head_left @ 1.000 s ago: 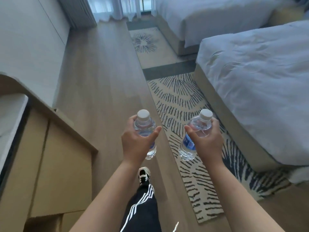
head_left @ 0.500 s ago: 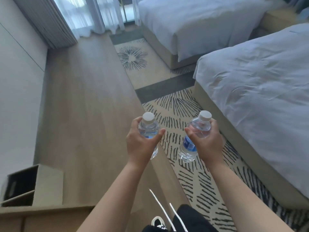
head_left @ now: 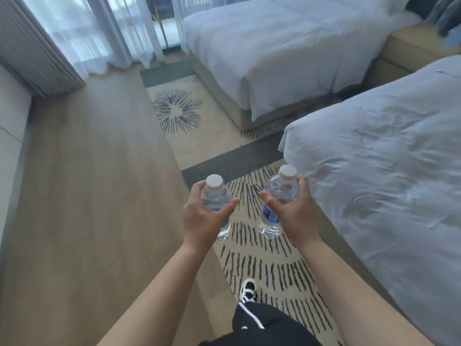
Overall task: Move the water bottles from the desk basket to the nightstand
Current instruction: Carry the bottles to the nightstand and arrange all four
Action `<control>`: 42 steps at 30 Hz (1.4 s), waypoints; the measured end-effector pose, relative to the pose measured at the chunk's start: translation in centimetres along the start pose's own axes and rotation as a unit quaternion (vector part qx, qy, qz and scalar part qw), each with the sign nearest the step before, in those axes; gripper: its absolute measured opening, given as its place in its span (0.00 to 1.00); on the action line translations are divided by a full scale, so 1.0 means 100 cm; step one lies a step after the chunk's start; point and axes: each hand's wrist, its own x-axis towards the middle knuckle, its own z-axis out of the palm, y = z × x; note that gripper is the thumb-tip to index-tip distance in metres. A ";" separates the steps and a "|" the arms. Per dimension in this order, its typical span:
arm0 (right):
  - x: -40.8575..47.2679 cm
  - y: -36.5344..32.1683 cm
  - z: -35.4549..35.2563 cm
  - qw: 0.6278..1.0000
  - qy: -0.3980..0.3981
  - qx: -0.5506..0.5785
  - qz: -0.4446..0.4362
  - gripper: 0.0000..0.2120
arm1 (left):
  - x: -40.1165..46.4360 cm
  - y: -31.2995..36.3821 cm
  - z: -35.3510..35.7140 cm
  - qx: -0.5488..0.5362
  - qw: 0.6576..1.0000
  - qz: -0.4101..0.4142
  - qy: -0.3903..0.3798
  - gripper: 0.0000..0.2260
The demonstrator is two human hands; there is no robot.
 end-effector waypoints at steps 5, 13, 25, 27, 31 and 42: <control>0.117 0.008 0.005 1.000 0.020 0.012 0.011 0.29 | 0.118 0.030 0.046 -0.024 0.999 -0.018 -0.011 0.28; 0.285 0.051 0.028 0.997 0.065 0.003 0.044 0.29 | 0.298 0.039 0.126 -0.047 0.998 -0.009 -0.044 0.29; 0.607 0.095 0.091 0.986 0.140 -0.029 0.087 0.29 | 0.632 0.061 0.282 -0.019 0.988 0.050 -0.142 0.30; 0.651 0.098 0.088 0.981 0.167 -0.025 0.091 0.28 | 0.676 0.073 0.310 -0.026 0.986 0.053 -0.157 0.30; 0.726 0.118 0.067 0.970 0.214 -0.028 0.113 0.28 | 0.748 0.095 0.376 -0.015 0.980 0.073 -0.182 0.29; 0.946 0.228 -0.047 0.932 0.322 -0.081 0.142 0.29 | 0.893 0.169 0.634 -0.018 0.944 0.106 -0.310 0.27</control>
